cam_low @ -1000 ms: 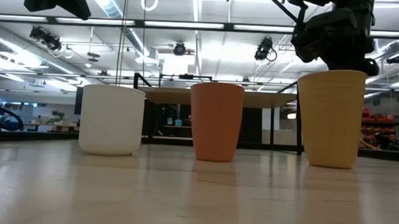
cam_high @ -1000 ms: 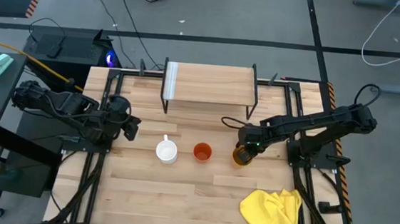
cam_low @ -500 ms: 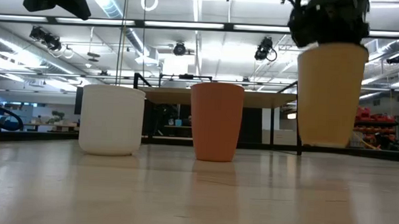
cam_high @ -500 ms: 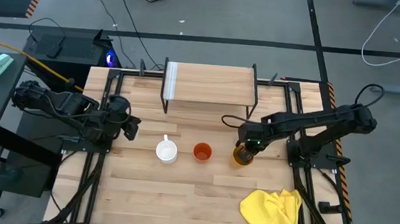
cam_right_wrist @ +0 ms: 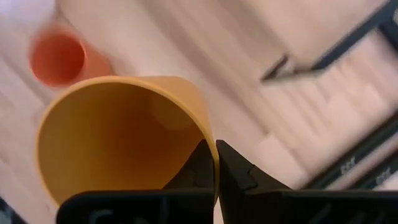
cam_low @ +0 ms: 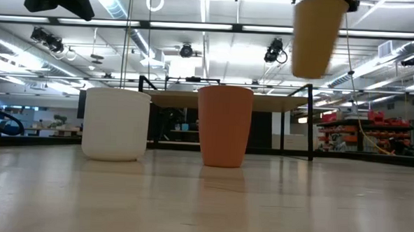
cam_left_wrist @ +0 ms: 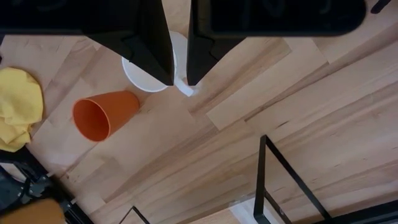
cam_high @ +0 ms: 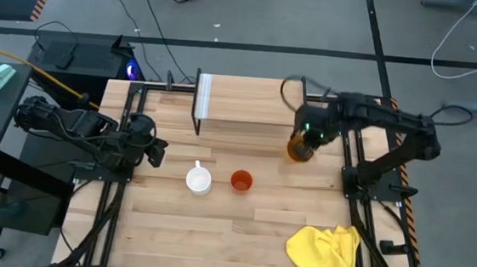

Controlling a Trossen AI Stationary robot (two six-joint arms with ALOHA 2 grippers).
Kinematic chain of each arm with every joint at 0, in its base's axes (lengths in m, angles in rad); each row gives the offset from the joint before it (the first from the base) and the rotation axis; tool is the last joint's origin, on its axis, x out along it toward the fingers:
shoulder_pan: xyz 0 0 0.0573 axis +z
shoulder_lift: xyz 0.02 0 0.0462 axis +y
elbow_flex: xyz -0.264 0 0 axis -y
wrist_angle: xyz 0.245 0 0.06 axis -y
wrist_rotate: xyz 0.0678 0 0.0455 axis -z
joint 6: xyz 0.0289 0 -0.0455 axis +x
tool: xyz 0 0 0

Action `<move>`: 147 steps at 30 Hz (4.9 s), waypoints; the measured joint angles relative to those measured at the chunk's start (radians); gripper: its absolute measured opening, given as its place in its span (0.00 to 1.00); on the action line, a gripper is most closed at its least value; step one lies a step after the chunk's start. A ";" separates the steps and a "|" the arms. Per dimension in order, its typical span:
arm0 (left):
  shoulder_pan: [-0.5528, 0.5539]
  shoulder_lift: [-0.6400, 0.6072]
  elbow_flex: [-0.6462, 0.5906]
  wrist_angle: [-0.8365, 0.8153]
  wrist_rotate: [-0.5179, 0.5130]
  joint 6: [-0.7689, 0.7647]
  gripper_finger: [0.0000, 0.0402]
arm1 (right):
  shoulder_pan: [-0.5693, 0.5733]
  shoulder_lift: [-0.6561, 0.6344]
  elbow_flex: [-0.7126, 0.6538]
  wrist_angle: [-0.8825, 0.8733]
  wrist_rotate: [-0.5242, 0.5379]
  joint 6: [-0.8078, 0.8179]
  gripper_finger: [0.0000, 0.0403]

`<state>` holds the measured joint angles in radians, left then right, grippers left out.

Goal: Stack small to large cups/mugs on shelf
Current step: Put the yellow cup on the shelf, then put the orange cup on the shelf

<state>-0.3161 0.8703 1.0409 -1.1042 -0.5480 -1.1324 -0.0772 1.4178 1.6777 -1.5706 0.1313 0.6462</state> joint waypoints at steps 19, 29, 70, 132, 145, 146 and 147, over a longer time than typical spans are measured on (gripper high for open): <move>0.000 0.000 0.000 0.000 0.000 -0.001 0.13 | -0.551 0.276 0.373 0.000 -0.114 -0.316 0.01; 0.000 0.000 0.000 0.000 0.000 -0.008 0.13 | -0.689 0.350 0.428 -0.001 -0.254 -0.324 0.01; 0.000 0.000 0.000 0.000 0.002 -0.017 0.13 | -0.672 0.319 0.384 0.002 -0.215 -0.416 0.01; 0.000 0.000 0.000 0.000 0.003 -0.010 0.13 | -0.673 0.087 0.281 0.000 -0.145 -0.413 0.22; 0.000 0.000 0.000 0.000 0.003 -0.010 0.13 | -0.481 -0.195 0.275 0.001 -0.135 -0.166 0.21; 0.000 0.000 0.000 0.000 0.003 -0.010 0.13 | -0.456 -0.213 0.263 0.002 -0.134 -0.140 0.21; 0.000 0.000 0.000 0.000 0.003 -0.010 0.13 | -0.431 -0.233 0.244 0.001 -0.134 -0.113 0.21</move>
<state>-0.3161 0.8703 1.0409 -1.1042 -0.5451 -1.1427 -0.5085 1.1851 1.9221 -1.5692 -0.0029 0.5333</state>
